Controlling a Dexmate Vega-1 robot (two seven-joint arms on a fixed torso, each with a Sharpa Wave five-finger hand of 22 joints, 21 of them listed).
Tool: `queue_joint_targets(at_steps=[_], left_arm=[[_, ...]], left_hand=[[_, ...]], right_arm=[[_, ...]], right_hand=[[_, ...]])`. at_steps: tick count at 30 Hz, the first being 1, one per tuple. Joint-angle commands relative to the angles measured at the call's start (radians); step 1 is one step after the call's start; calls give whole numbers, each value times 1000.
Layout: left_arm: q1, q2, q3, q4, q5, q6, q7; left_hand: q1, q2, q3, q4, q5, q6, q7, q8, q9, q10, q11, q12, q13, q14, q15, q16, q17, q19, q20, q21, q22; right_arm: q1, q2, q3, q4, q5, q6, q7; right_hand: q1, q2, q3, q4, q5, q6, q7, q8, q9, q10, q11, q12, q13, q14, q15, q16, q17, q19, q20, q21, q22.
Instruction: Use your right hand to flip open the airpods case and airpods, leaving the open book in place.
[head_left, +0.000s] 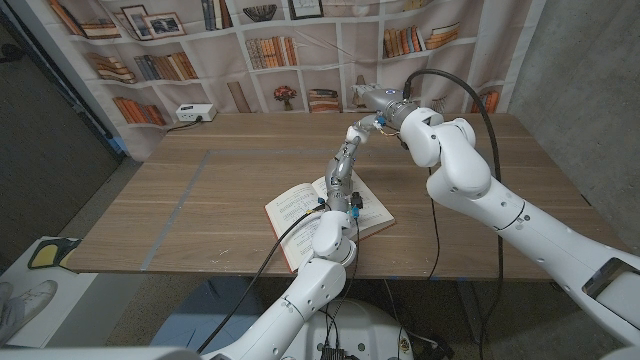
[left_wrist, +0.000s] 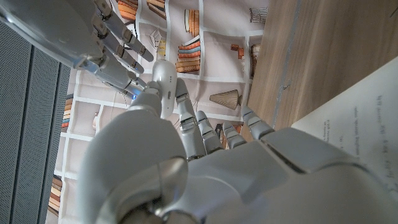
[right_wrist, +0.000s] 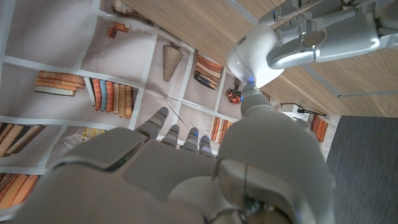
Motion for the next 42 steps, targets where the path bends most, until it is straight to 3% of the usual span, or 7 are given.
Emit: queue_joint_targets(at_steps=[1,8,25,31,35,42], left_arm=[[0,4,-1,-2,-3,-6,-8],[3,7,-2,-4,-6,-10,-13],[14,18,-3,-13,-7,-19,-25],[22,23,-5,-22,-8,-15,-21],[24,25,-5,-25,-12,-13,-23],[25,26,-7,-25,-14,-15,-25]], left_hand=[[1,10,2,8,6,86,-79,6,5,4,-5,-2,4,8,-4,-1,3,3,-2,3,5],[0,10,2,9,6,84,-81,5,5,2,-6,-3,4,7,-4,-2,4,2,-2,3,5],[-2,10,3,9,7,85,-87,5,6,2,-5,-4,4,2,-4,-3,4,-1,-4,2,5],[-3,10,3,10,7,85,-89,5,6,-1,-4,-5,4,2,-3,-3,4,-1,-5,2,5],[-3,9,3,10,7,85,-89,6,6,0,-2,-5,4,1,-3,-3,4,-2,-5,2,5],[-4,9,3,11,8,85,-89,6,6,0,-5,-6,4,1,-2,-3,4,-2,-5,2,5]], right_arm=[[-5,20,-10,17,-43,-11,3],[-11,30,-6,19,-51,-9,1],[-24,46,-10,27,-71,-4,9],[-39,53,2,15,-71,-8,-17],[-48,55,12,1,-74,-14,-27],[-55,55,17,-18,-87,-21,-12]], right_hand=[[32,7,12,-10,4,-3,-5,5,3,-2,-10,2,2,-129,-46,1,1,6,-10,4,3],[63,22,28,-15,5,8,-17,9,2,10,-21,6,2,-118,-60,4,0,16,-31,7,3],[71,16,28,-9,-2,11,-12,8,1,13,-15,6,1,-113,-59,4,-1,20,-24,6,2],[49,10,15,6,-6,23,-8,11,1,26,-12,10,1,-102,-60,8,0,28,-21,7,2],[15,43,12,37,-6,36,-11,13,2,37,-16,13,2,-95,-68,13,4,32,-18,7,3],[-3,70,15,57,-3,43,-17,14,2,43,-21,14,2,-95,-69,14,7,29,-18,6,4]])
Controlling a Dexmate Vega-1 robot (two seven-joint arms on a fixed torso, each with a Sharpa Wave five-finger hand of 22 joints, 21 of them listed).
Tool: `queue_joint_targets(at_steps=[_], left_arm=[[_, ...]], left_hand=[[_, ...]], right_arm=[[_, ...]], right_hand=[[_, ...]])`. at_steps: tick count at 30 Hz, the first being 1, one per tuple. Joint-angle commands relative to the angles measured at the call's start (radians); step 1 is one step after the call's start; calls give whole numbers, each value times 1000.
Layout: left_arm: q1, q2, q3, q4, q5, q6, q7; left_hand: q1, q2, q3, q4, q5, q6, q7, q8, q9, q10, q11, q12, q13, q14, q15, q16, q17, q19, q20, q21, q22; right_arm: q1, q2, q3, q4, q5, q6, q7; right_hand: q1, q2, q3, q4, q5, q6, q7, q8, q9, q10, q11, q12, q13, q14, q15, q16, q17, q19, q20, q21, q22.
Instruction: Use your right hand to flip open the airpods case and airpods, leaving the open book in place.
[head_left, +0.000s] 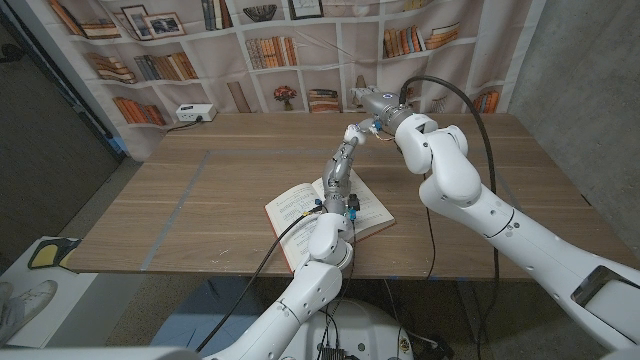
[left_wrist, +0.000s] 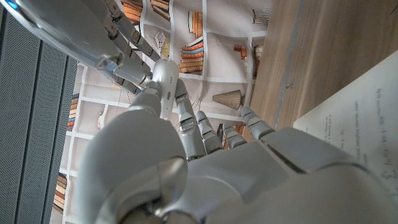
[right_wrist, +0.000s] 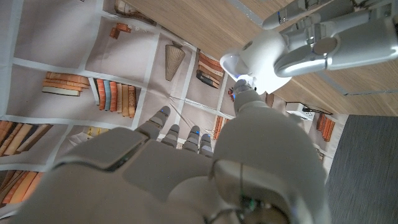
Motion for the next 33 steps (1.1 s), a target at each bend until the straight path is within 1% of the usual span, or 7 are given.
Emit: queue_joint_targets(at_steps=[1,8,15,19,22,28,33], left_arm=[[8,5,-3,-6,-6,0,-2],[10,9,-6,-8,-8,-4,-6],[12,15,-12,-14,-12,-9,-11],[17,19,-18,-21,-27,-13,-22],[18,24,-24,-28,-37,-15,-28],[23,36,-35,-40,-49,-20,-38],[32,55,-42,-59,-62,-14,-51]], left_hand=[[3,8,3,2,8,85,-84,4,0,0,-5,-1,4,1,-3,-3,4,2,-2,2,5],[3,8,3,2,8,85,-83,4,0,0,-5,-1,4,2,-3,-3,4,2,-1,2,5],[3,8,3,2,8,84,-84,4,1,1,-6,-1,4,1,-2,-3,4,2,-1,2,5],[2,8,3,2,9,83,-87,4,1,1,-8,-2,4,1,-2,-2,4,2,-1,2,5],[2,8,4,3,9,80,-88,3,1,1,-10,-2,4,1,-3,-2,5,3,-1,2,5],[0,9,4,4,9,80,-89,3,1,0,-11,-2,4,1,-3,-2,5,3,-1,3,5],[-2,8,3,6,10,81,-89,4,1,1,-8,-2,4,2,-3,-2,5,4,-2,3,5]], right_arm=[[-17,7,14,-28,-19,-15,-3],[-27,19,20,-30,-24,-19,-17],[-51,32,44,-38,5,-38,-52],[-64,31,56,-49,27,-49,-70],[-70,31,62,-54,47,-52,-84],[-85,26,84,-62,125,-54,-125],[-103,19,129,-68,260,-49,-166]], right_hand=[[-9,13,4,13,1,4,-5,6,2,9,-4,10,2,-96,-69,6,5,5,0,6,3],[-15,35,15,26,5,9,-11,7,2,12,-6,11,3,-98,-70,8,8,3,-2,5,4],[-44,49,32,69,10,5,-16,2,3,18,-6,12,4,-97,-73,14,16,3,-3,7,5],[-99,52,55,145,18,12,-22,2,5,21,-13,11,6,-98,-80,23,29,2,-3,9,7],[-122,49,63,175,22,13,-27,2,6,20,-17,10,6,-98,-80,26,33,2,-1,9,7],[-227,41,63,275,32,34,-20,5,7,24,-16,9,7,-101,-77,35,45,1,7,9,6],[-288,39,57,302,37,40,-14,4,8,20,-13,6,7,-111,-81,35,51,-20,10,4,7]])
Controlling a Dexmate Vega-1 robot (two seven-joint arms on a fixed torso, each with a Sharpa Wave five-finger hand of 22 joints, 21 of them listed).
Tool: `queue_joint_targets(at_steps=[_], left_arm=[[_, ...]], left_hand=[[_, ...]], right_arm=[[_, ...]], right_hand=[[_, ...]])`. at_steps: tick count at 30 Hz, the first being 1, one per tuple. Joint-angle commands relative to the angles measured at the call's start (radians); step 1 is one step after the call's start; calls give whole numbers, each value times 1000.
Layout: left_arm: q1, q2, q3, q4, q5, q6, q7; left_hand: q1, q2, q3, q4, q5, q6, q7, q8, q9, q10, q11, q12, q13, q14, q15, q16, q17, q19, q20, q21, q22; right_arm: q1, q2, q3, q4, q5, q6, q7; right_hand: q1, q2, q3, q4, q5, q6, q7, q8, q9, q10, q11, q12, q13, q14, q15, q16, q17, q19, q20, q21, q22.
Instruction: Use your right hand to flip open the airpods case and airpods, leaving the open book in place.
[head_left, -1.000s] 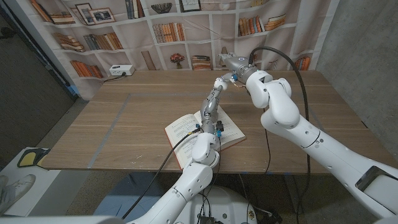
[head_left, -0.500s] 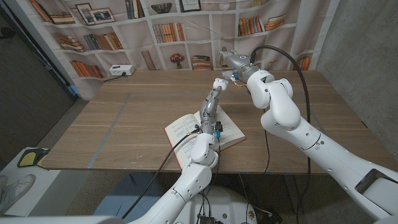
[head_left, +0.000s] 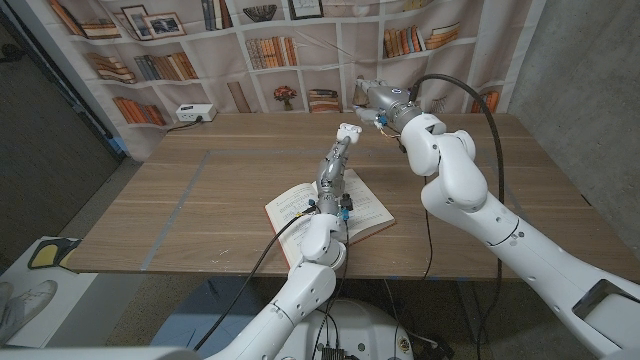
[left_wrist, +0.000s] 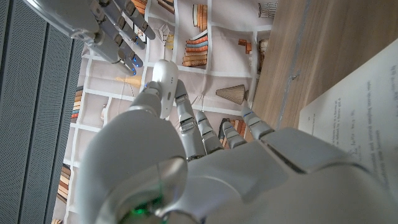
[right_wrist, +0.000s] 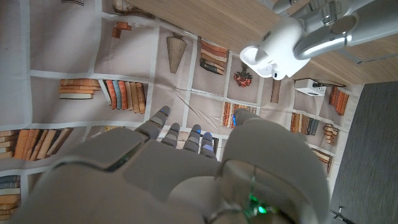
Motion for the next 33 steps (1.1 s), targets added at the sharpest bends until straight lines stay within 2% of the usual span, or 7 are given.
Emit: queue_joint_targets(at_steps=[1,5,13,21,27,29,33], left_arm=[[16,32,-20,-34,-27,-1,-24],[16,41,-25,-39,-33,-4,-33],[24,60,-33,-59,-32,-16,-47],[46,83,-43,-86,-35,-26,-57],[69,110,-58,-114,-42,-30,-62],[74,119,-61,-120,-46,-32,-70],[81,131,-68,-129,-66,-30,-85]], left_hand=[[-3,8,3,6,6,86,-84,8,2,6,-6,-2,4,1,-4,-2,5,4,-1,3,5],[-4,7,3,6,6,85,-86,8,2,4,-5,-2,4,2,-3,-2,5,5,-3,3,5],[-4,7,4,7,7,86,-83,9,3,15,-7,2,4,1,-5,-2,5,6,-3,4,5],[-5,8,4,8,8,85,-84,9,4,15,-8,1,5,2,-5,-1,5,8,-6,4,4],[-5,8,4,8,9,84,-84,9,4,15,-9,1,5,2,-5,-1,5,9,-6,4,4],[-6,8,4,9,9,84,-84,9,4,15,-8,1,5,3,-6,-1,5,9,-7,4,4],[-6,8,4,9,9,83,-84,9,5,14,-8,0,5,2,-6,-1,5,9,-7,4,4]], right_arm=[[-29,-16,68,-16,234,2,-78],[-32,-21,93,-22,330,-22,-108],[-29,-50,134,-34,537,-59,-172],[-48,-83,170,-37,740,-55,-264],[-31,-112,141,-43,832,-69,-326],[-17,-122,115,-52,837,-91,-349],[5,-125,79,-60,865,-128,-391]], right_hand=[[-56,-3,-5,19,8,12,-2,0,4,-1,-1,-3,4,-115,-79,3,7,-18,6,-1,5],[-103,-6,-12,19,12,13,-6,-2,4,-14,-5,-8,3,-124,-77,2,10,-34,10,-3,4],[-152,-12,-23,16,16,21,-2,-1,4,-9,0,-7,2,-118,-79,7,13,-12,2,6,3],[-171,-17,-28,3,20,39,-13,3,3,-7,3,-7,0,-118,-86,7,11,-5,-8,7,3],[-184,-17,-30,3,23,42,-13,3,2,-5,3,-7,-1,-119,-87,7,12,-8,-9,5,3],[-173,-18,-20,-17,28,48,-19,3,1,-3,-6,-7,-2,-116,-90,2,3,-2,-5,6,2],[-168,-19,-16,-26,31,51,-22,3,1,2,-7,-6,-3,-115,-91,0,-2,0,-3,6,2]])
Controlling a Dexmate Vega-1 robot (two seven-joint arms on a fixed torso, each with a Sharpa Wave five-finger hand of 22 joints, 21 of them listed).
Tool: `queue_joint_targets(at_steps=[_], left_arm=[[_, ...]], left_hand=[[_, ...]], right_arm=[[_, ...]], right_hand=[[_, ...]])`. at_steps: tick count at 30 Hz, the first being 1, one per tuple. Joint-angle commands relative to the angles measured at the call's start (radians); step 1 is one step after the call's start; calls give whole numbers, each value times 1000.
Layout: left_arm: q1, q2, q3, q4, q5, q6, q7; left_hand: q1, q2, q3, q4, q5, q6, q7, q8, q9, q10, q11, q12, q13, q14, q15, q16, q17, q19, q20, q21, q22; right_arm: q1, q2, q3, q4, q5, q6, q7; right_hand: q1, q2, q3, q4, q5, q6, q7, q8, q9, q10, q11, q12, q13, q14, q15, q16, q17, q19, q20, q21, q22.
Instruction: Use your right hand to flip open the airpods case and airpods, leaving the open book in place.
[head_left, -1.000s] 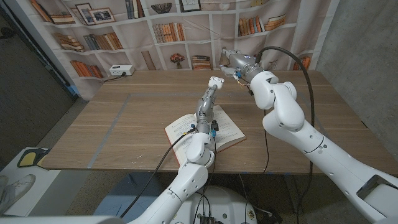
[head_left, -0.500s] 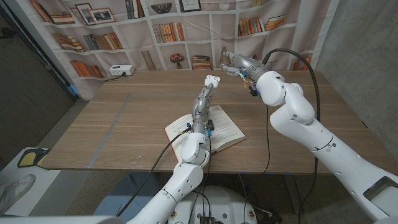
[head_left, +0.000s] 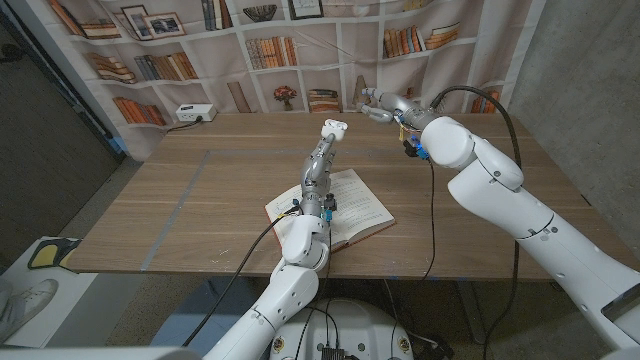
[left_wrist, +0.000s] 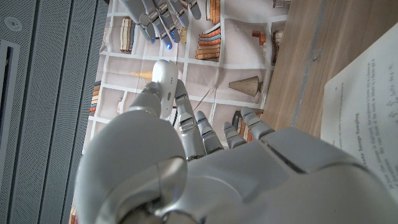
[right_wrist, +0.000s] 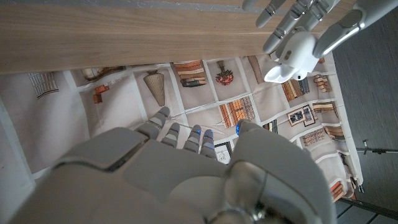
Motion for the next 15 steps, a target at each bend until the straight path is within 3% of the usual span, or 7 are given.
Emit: queue_joint_targets(at_steps=[1,5,15], left_arm=[[34,49,-24,-46,-31,-2,-30],[41,60,-29,-63,-36,5,-29],[51,77,-39,-85,-29,10,-19]], left_hand=[[1,6,0,5,5,83,-86,5,5,6,-2,0,5,2,-6,-1,5,3,-2,4,4],[1,6,0,4,6,83,-86,6,5,5,-2,0,5,2,-7,-1,5,3,-2,4,4],[0,5,0,5,6,82,-88,6,6,5,-1,-1,5,1,-7,-2,5,4,-2,4,4]], right_arm=[[47,-36,-74,-25,164,-83,-143],[83,-52,-116,-32,177,-112,-166],[116,-58,-155,-9,237,-110,-233]], right_hand=[[6,1,5,-10,6,9,-8,3,1,4,-5,-2,0,-115,-91,0,-2,9,3,3,2],[11,0,8,-19,8,13,-12,4,1,6,-8,-2,-1,-112,-93,-2,-7,11,4,3,2],[20,-1,16,-32,11,18,-12,3,0,7,-5,-3,-2,-107,-91,-4,-15,15,-1,3,2]])
